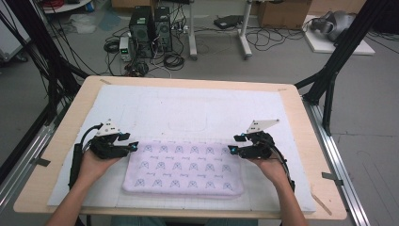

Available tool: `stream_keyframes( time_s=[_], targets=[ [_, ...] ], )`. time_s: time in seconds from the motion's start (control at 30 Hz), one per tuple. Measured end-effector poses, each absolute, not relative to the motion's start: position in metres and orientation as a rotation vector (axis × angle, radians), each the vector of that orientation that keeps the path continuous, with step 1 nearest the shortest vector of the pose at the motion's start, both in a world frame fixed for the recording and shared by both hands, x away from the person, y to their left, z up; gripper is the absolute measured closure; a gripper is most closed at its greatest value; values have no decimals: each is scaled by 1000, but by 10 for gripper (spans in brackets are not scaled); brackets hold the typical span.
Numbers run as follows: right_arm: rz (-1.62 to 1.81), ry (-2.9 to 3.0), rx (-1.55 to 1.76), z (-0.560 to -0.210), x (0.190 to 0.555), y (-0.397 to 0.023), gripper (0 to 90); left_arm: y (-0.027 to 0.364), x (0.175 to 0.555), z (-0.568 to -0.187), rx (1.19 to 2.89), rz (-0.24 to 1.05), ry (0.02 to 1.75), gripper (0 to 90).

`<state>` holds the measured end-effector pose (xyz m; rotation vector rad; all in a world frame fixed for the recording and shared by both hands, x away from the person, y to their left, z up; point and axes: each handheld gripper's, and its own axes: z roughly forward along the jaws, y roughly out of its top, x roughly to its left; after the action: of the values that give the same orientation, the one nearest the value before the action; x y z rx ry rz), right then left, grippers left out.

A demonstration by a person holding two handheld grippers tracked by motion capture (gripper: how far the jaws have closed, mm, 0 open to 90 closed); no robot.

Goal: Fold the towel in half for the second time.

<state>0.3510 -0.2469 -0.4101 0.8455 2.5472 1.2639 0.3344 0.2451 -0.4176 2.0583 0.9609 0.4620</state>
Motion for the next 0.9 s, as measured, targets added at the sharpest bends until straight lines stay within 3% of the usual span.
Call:
stream_keyframes(
  time_s=[0.13,0.4,0.53,0.6,0.7,0.77,0.9],
  targets=[
    [1246,2549,882,-422,363,-246,407,244,342,-426,2049,415,982,429],
    [1231,2610,931,-437,372,-246,392,235,347,-438,2132,315,962,496],
    [1219,2665,910,-445,370,-241,462,233,343,-439,2136,363,943,522],
    [1260,2642,927,-447,368,-243,489,232,340,-442,2105,367,942,585],
    [1293,2655,935,-448,368,-245,615,236,339,-444,2063,349,974,656],
    [1298,2683,915,-447,367,-244,721,233,338,-443,2077,353,953,750],
    [1283,2671,860,-441,363,-241,783,229,335,-439,2091,408,937,806]
  ],
)
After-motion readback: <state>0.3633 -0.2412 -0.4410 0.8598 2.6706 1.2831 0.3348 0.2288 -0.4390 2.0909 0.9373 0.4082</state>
